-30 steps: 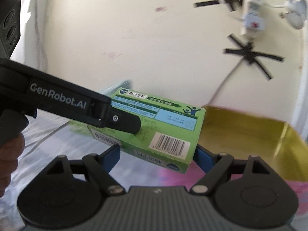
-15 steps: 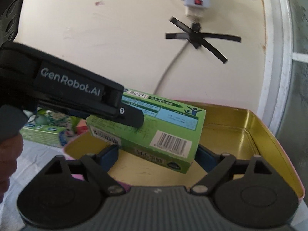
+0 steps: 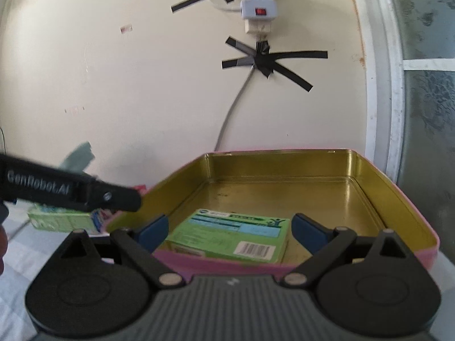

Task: Organize objects
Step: 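Open the left gripper to release the box and withdraw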

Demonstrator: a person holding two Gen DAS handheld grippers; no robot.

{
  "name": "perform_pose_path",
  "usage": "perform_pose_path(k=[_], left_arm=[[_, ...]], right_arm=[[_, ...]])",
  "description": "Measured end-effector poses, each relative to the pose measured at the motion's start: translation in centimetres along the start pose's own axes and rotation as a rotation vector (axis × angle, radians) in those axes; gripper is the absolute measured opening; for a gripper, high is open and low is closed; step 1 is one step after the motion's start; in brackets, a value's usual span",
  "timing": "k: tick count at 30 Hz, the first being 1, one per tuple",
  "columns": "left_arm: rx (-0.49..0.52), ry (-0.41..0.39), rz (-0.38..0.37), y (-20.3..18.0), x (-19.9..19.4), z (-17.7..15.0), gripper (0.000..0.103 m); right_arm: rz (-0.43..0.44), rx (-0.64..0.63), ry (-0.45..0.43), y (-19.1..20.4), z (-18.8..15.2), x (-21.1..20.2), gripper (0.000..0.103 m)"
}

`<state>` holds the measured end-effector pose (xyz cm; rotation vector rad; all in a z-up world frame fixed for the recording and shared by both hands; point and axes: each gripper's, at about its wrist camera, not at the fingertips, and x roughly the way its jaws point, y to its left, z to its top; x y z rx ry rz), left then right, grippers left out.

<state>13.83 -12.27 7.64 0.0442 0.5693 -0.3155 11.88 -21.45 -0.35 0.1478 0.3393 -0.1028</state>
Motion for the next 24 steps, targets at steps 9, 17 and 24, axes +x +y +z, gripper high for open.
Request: perform_pose_path(k=[9, 17, 24], left_arm=[[-0.056, 0.033, 0.157, 5.6, -3.3, -3.5, 0.067], [-0.108, 0.031, 0.263, 10.9, -4.9, -6.0, 0.068], [-0.16, 0.044, 0.313, 14.9, -5.0, -7.8, 0.068]], right_arm=[[0.067, 0.066, -0.051, 4.2, -0.8, -1.8, 0.092], [0.146, 0.027, -0.013, 10.1, -2.0, -0.7, 0.09], [0.203, -0.018, 0.049, 14.2, -3.3, 0.8, 0.086]])
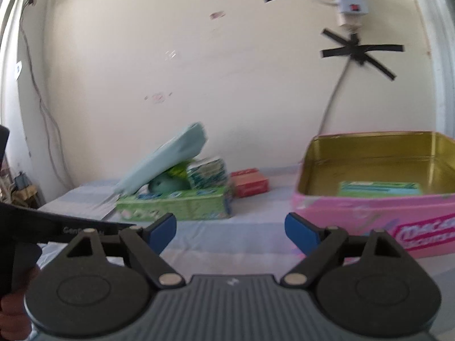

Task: Organize objects
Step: 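Open the left gripper to release the box and withdraw, then grasp the light-blue pencil case with the right gripper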

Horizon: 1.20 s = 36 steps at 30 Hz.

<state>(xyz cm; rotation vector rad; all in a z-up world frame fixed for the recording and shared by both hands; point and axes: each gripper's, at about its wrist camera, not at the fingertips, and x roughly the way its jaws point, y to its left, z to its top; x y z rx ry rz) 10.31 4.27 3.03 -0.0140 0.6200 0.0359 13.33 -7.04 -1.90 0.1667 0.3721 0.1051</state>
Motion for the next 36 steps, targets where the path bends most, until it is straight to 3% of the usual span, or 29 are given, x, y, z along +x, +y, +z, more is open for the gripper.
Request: perform_pose_path(k=[5, 8, 18, 36], left_arm=[[0.004, -0.023, 0.04, 1.7, 0.6, -1.0, 0.069], [0.0, -0.044, 0.048, 2.6, 0.9, -1.8, 0.076], [-0.068, -0.06, -0.027, 4.0, 1.5, -2.7, 0.076], [-0.128, -0.073, -0.073, 5.0, 1.4, -2.9, 0.076]], right_arm=[[0.001, -0.001, 0.054, 0.7, -1.0, 1.3, 0.084], [0.009, 0.009, 0.04, 0.5, -0.9, 1.0, 0.083], [0.02, -0.051, 0.033, 1.5, -1.2, 0.8, 0.083], [0.016, -0.046, 0.039, 1.4, -1.2, 0.8, 0.083]])
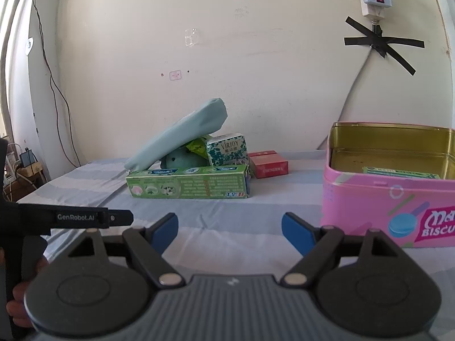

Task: Organize objects
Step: 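Grasp the light-blue pencil case with the right gripper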

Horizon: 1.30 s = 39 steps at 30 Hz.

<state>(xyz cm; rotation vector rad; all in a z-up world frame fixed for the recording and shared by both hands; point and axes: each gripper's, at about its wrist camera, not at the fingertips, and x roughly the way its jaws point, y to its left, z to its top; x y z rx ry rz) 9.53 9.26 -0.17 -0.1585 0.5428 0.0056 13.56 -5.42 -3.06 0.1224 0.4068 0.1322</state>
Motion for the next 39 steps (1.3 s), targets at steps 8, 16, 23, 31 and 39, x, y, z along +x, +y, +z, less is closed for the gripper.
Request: perform_pose_path(k=[8, 16, 23, 31, 39], left_arm=[[-0.007, -0.002, -0.008, 0.1, 0.0, 0.0, 0.076], [-0.02, 0.003, -0.019, 0.3, 0.0, 0.0, 0.076], [-0.024, 0.003, -0.019, 0.4, 0.0, 0.0, 0.076], [-0.089, -0.005, -0.025, 1.5, -0.1, 0.1, 0.076], [-0.148, 0.013, -0.057, 2.3, 0.2, 0.3, 0.076]], right_arm=[[-0.002, 0.003, 0.001, -0.1, 0.0, -0.1, 0.084], [-0.004, 0.001, 0.001, -0.1, -0.1, -0.1, 0.084], [-0.003, 0.021, 0.029, -0.4, 0.1, 0.3, 0.084], [0.05, 0.046, 0.001, -0.3, 4.3, 2.3, 0.084], [0.158, 0.186, 0.002, -1.0, 10.4, 8.5, 0.092]])
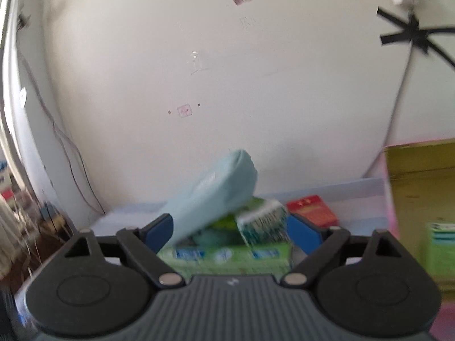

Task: Organize objects
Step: 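Grasp the light-blue pencil case with the right gripper, then lift the pencil case with the right gripper and hold it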

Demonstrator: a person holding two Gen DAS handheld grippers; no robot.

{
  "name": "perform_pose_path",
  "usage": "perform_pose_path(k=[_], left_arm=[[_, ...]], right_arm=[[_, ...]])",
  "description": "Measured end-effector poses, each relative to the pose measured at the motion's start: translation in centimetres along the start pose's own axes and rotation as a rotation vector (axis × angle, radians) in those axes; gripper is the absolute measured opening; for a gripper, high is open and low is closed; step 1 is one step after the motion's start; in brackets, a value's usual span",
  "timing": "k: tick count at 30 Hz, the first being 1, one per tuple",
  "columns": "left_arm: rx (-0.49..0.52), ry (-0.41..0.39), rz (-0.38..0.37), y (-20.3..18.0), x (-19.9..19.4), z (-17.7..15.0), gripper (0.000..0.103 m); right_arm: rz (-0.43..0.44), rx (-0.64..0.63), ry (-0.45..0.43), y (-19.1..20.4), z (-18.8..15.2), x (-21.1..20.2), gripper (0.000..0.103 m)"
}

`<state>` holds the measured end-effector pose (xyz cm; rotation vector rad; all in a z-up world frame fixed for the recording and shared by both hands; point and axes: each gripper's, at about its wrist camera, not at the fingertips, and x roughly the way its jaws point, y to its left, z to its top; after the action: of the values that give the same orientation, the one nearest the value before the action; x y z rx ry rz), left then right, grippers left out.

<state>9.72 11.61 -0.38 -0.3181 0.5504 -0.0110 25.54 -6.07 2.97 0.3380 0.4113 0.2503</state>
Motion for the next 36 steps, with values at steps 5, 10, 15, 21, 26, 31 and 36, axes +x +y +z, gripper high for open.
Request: perform_pose_path(k=[5, 10, 15, 21, 26, 31, 36], left_arm=[[0.01, -0.008, -0.007, -0.2, 0.0, -0.1, 0.076], [-0.013, -0.007, -0.009, 0.1, 0.2, 0.1, 0.076], [-0.044, -0.004, -0.013, 0.6, 0.4, 0.3, 0.076], [-0.076, -0.101, -0.051, 1.1, -1.1, 0.6, 0.076], [-0.109, -0.251, -0.063, 1.7, -3.5, 0.5, 0.076], [-0.114, -0.244, -0.034, 1.7, -3.2, 0.7, 0.077], [-0.108, -0.218, -0.021, 1.6, -2.3, 0.8, 0.077]], right_arm=[[0.006, 0.062, 0.044, -0.7, 3.0, 5.2, 0.096], [0.06, 0.122, 0.173, -1.2, 4.7, 9.3, 0.068], [0.085, 0.036, 0.162, 1.4, 4.6, 5.7, 0.036], [0.089, -0.058, 0.096, 3.6, 2.1, -3.0, 0.035], [0.107, 0.086, 0.099, -0.4, -0.2, -9.7, 0.034], [0.082, 0.21, 0.131, -5.3, -2.4, -15.3, 0.034], [0.001, 0.341, 0.179, -11.0, -5.2, -18.2, 0.039]])
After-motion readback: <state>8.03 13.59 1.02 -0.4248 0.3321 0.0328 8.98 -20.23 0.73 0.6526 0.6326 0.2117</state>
